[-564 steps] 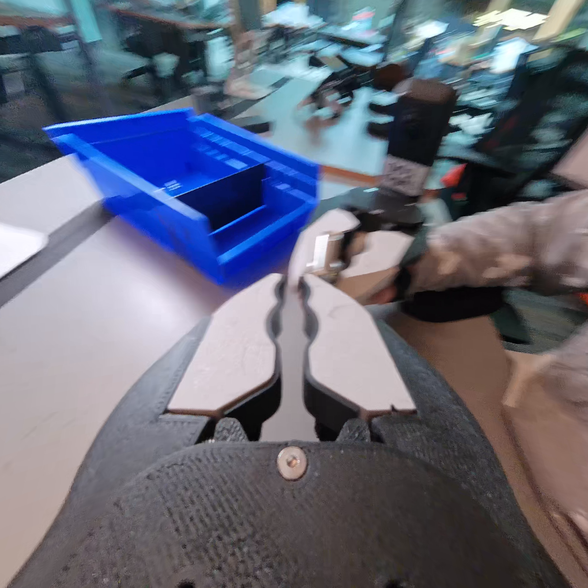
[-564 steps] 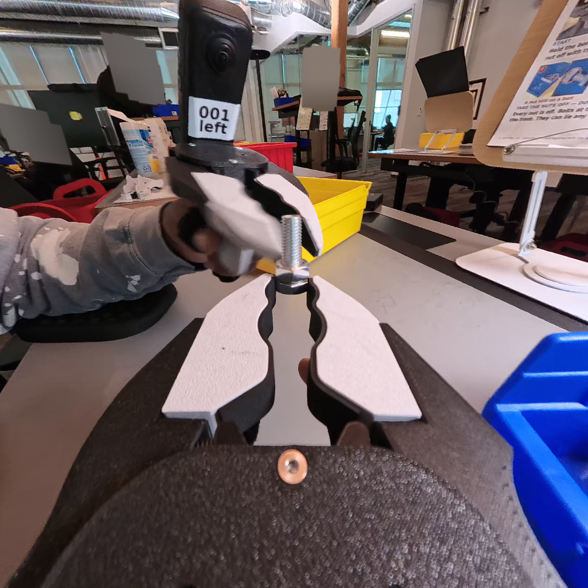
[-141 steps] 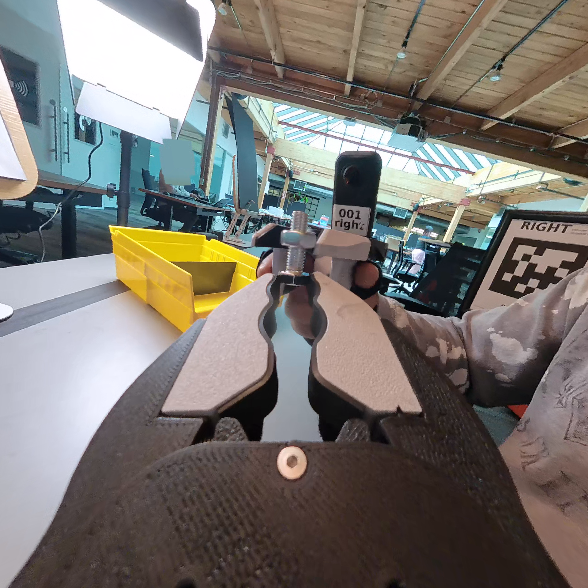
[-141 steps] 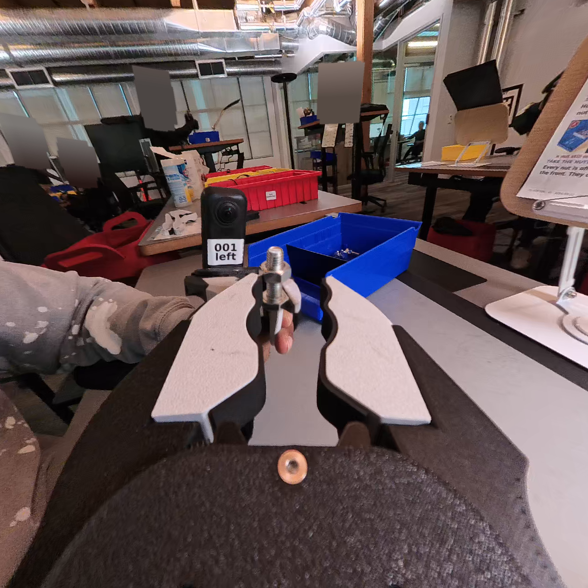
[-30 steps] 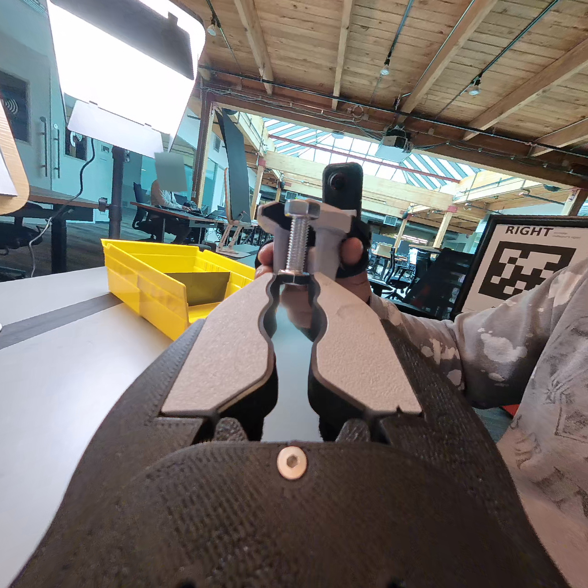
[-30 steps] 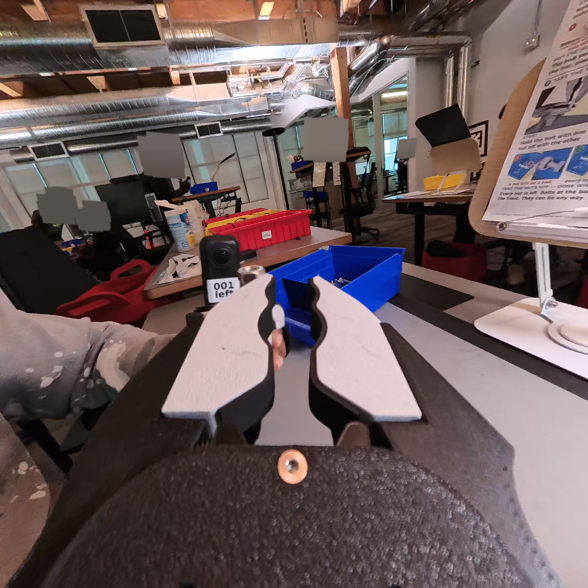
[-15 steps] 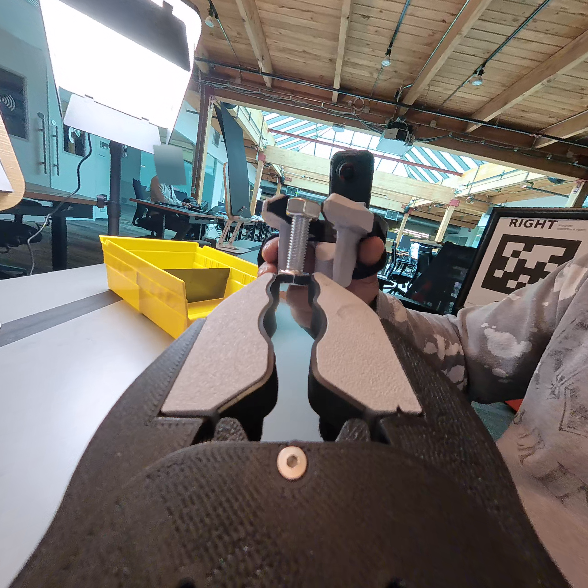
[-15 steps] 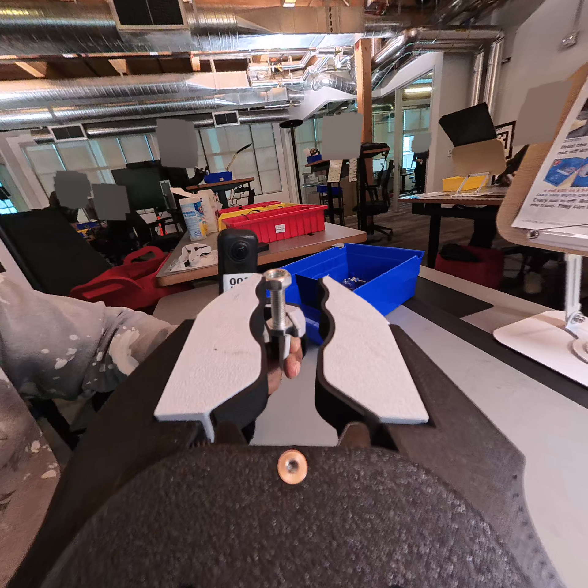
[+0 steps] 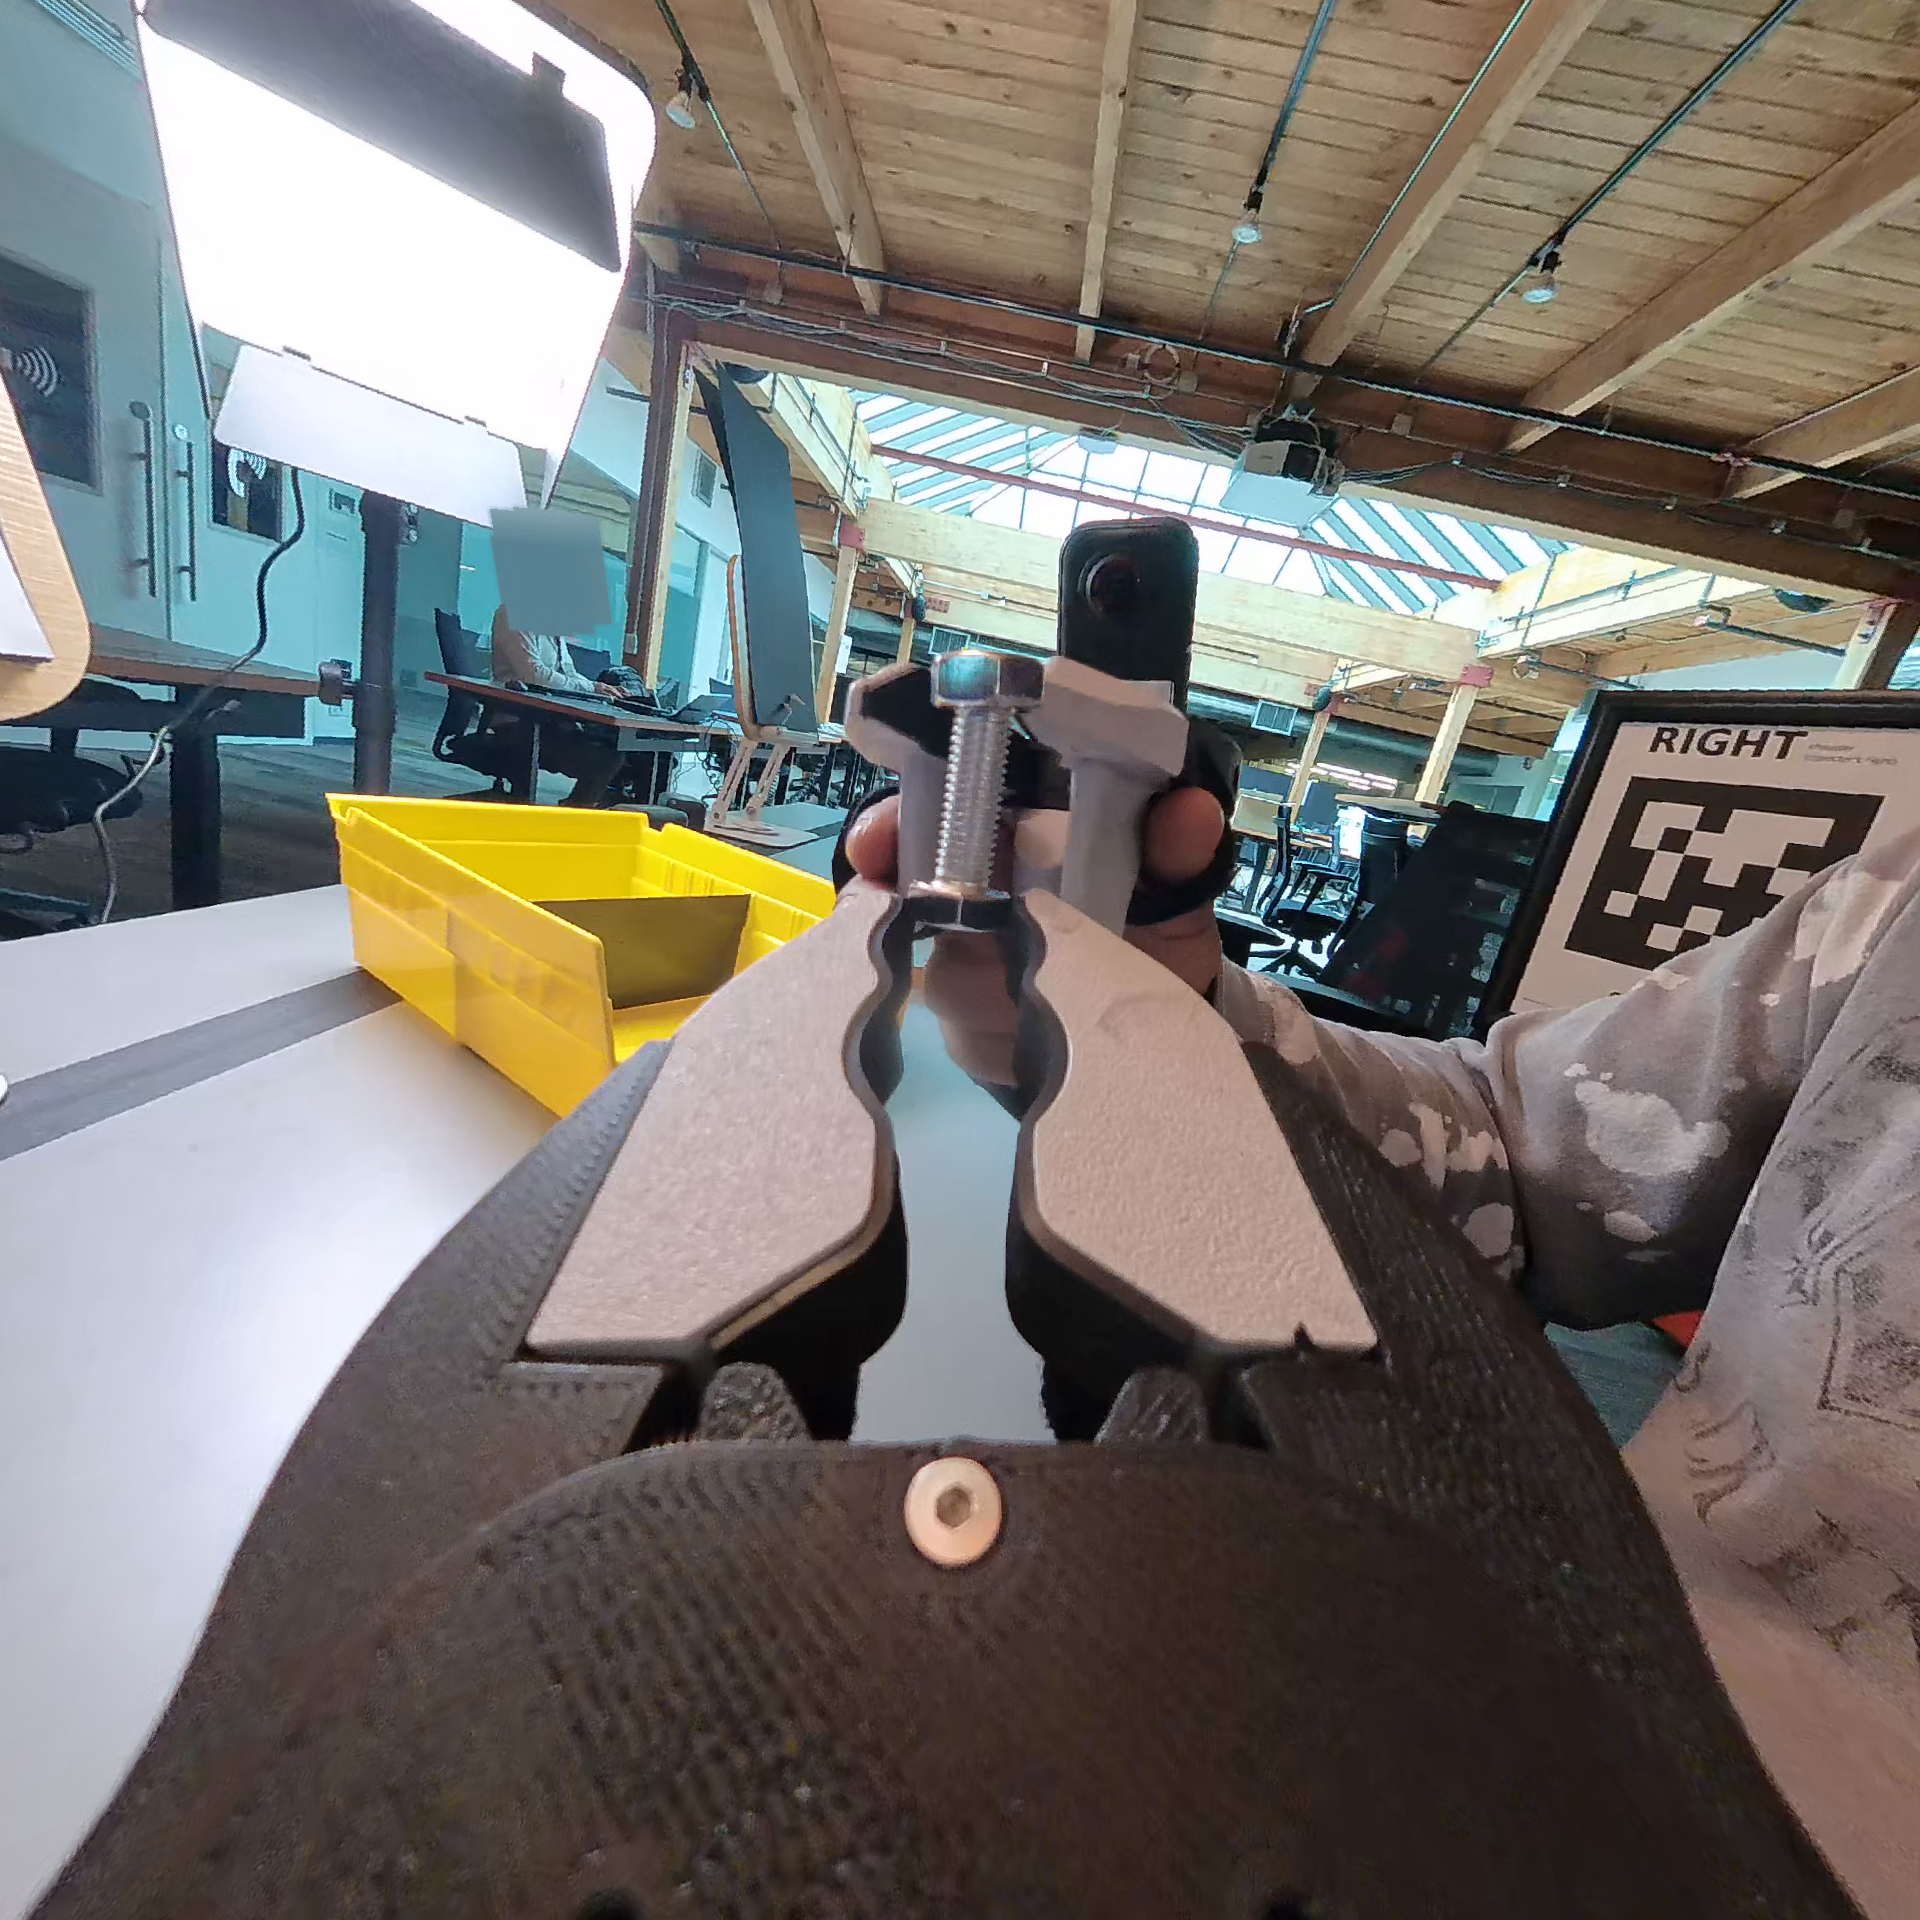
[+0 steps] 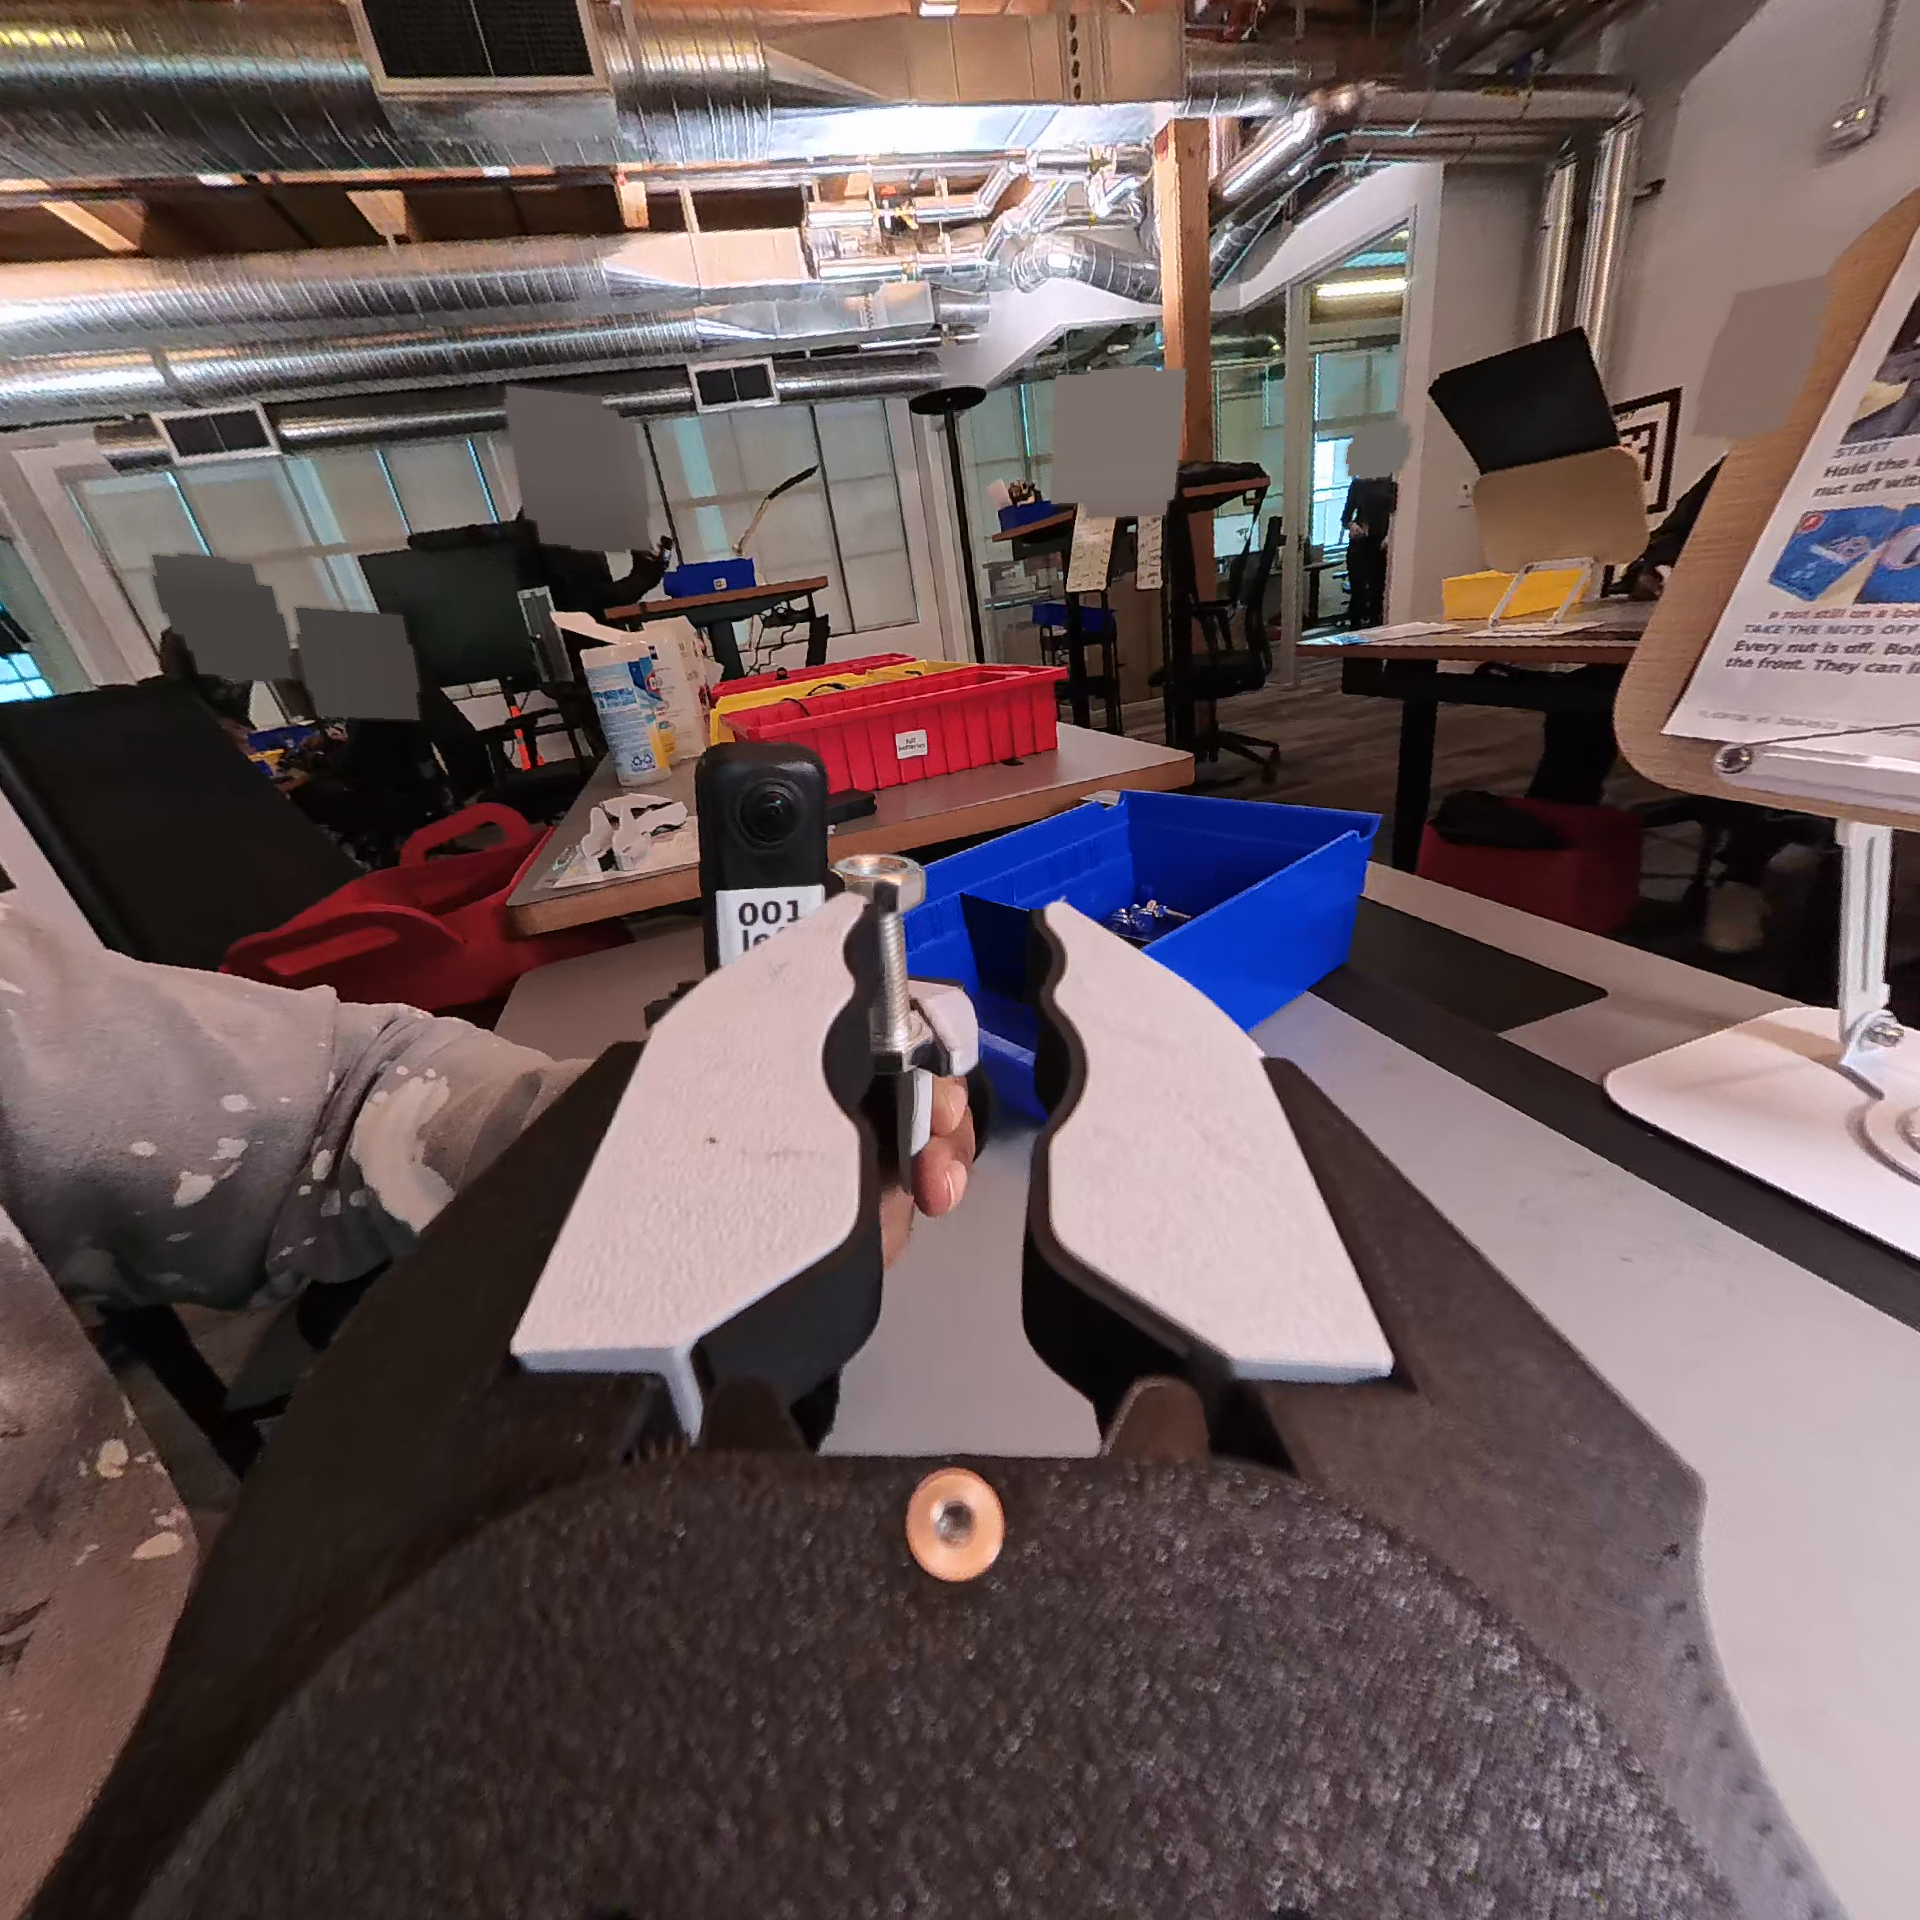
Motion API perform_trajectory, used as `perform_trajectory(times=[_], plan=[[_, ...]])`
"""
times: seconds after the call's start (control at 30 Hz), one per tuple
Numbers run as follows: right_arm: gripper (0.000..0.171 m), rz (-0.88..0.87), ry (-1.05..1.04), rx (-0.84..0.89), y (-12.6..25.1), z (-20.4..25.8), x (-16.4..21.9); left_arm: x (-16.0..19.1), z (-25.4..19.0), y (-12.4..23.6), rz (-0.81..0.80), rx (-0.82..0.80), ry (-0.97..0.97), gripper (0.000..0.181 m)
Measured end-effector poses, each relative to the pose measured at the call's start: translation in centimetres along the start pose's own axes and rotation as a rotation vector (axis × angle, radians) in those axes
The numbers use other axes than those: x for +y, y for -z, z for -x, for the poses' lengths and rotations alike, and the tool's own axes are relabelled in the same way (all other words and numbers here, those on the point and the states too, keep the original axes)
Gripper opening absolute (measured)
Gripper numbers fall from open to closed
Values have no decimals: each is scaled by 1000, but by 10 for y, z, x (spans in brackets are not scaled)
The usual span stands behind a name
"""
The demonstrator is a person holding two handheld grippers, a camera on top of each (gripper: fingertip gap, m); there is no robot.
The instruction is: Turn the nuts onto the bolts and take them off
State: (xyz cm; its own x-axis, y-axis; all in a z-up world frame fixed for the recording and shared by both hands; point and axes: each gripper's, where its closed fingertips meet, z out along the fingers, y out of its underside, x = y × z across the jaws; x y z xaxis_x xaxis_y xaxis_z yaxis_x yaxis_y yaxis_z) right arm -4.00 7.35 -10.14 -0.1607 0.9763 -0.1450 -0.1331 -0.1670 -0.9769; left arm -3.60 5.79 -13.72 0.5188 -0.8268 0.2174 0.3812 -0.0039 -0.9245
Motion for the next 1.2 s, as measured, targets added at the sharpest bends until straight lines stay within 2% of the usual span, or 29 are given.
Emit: perform_trajectory(times=[0.27,0.4,0.53,0.6,0.67,0.8,0.87,1.03,1.13,1.2], plan=[[32,33,18,-35,-9,14,6,6,-2,-3,29,0,-17,18],[19,38,27,-46,-8,16,7,9,-3,-3,41,10,-15,18],[19,-9,53,-54,2,14,-11,10,0,-3,40,8,6,18],[19,-27,82,-13,14,5,-26,10,1,-2,43,-1,1,18],[19,-8,137,112,31,-20,-37,11,3,-2,45,-11,1,18],[19,281,249,549,93,-119,-29,12,8,-1,62,-36,-11,18],[19,478,192,731,131,-169,-8,13,10,-1,67,-43,-16,18],[20,1034,-17,886,195,-243,82,16,10,0,84,-47,-17,18],[19,1157,-126,889,207,-262,116,17,10,0,95,-46,-23,18],[19,1169,-158,905,210,-274,128,19,11,0,100,-46,-21,18]])
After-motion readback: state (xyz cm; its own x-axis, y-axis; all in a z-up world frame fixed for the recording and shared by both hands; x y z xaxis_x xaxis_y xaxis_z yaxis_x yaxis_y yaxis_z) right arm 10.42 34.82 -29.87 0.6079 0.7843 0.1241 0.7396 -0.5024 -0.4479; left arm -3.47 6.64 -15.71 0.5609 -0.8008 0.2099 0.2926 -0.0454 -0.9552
